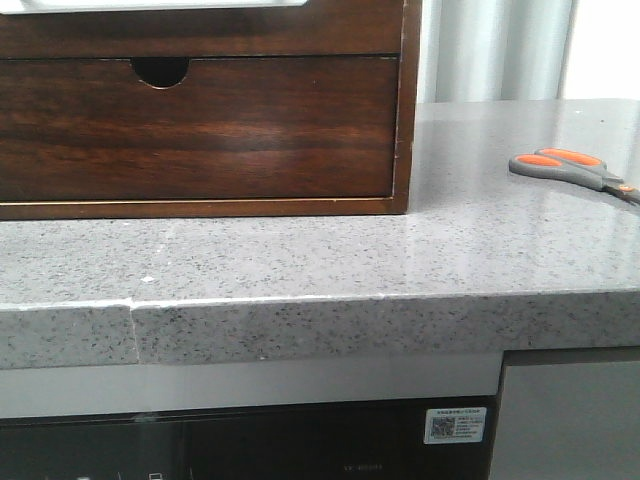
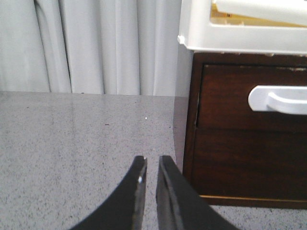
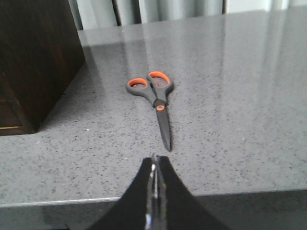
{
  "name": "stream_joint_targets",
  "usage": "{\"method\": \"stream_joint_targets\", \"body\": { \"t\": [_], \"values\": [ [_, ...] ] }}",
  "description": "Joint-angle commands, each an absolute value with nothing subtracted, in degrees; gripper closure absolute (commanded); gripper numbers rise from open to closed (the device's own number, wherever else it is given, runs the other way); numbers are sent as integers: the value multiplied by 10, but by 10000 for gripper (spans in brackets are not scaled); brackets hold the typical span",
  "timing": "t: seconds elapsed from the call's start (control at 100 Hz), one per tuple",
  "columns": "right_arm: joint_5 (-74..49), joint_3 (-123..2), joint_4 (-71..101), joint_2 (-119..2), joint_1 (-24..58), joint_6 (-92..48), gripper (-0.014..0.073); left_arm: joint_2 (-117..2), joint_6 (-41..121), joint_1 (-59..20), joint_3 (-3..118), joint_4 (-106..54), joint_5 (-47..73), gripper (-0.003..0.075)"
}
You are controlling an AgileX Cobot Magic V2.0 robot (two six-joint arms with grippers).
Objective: Put scissors in drawer with both arms
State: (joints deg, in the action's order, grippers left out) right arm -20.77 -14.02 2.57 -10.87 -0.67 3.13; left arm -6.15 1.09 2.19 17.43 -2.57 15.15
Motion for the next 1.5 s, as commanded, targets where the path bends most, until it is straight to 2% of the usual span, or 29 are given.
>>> {"method": "stream_joint_targets", "body": {
  "t": [0.0, 0.22, 0.27, 0.37, 0.49, 0.56, 0.7, 0.92, 1.07, 1.21, 1.49],
  "values": [
    [-176, -186, 39, -159, -10, 27, 699, -103, 15, 22, 209, -27, 96, 717],
    [-168, -213, 39, -228, -10, 27, 699, -154, 15, 22, 209, -27, 30, 714],
    [-165, -213, 39, -237, -10, 27, 699, -164, 15, 22, 209, -27, 23, 692],
    [-165, -213, 39, -245, -10, 27, 699, -185, 15, 22, 209, -28, 7, 557],
    [-165, -213, 39, -250, -10, 27, 699, -210, 15, 22, 209, -28, -17, 293],
    [-165, -213, 39, -250, -10, 27, 699, -227, 15, 22, 209, -29, -55, 227],
    [-165, -213, 39, -250, -10, 27, 699, -267, 15, 22, 209, -6, -141, 258],
    [-165, -213, 39, -250, -10, 27, 699, -349, 15, -28, 209, 272, -256, 318],
    [-177, -213, 39, -250, -10, 27, 699, -425, 17, -69, 211, 394, -364, 339],
    [-190, -213, 39, -250, -10, 27, 699, -494, 23, -97, 243, 472, -367, 338],
    [-198, -213, 39, -250, -10, 27, 699, -591, 124, -127, 312, 485, -367, 338]
  ]
}}
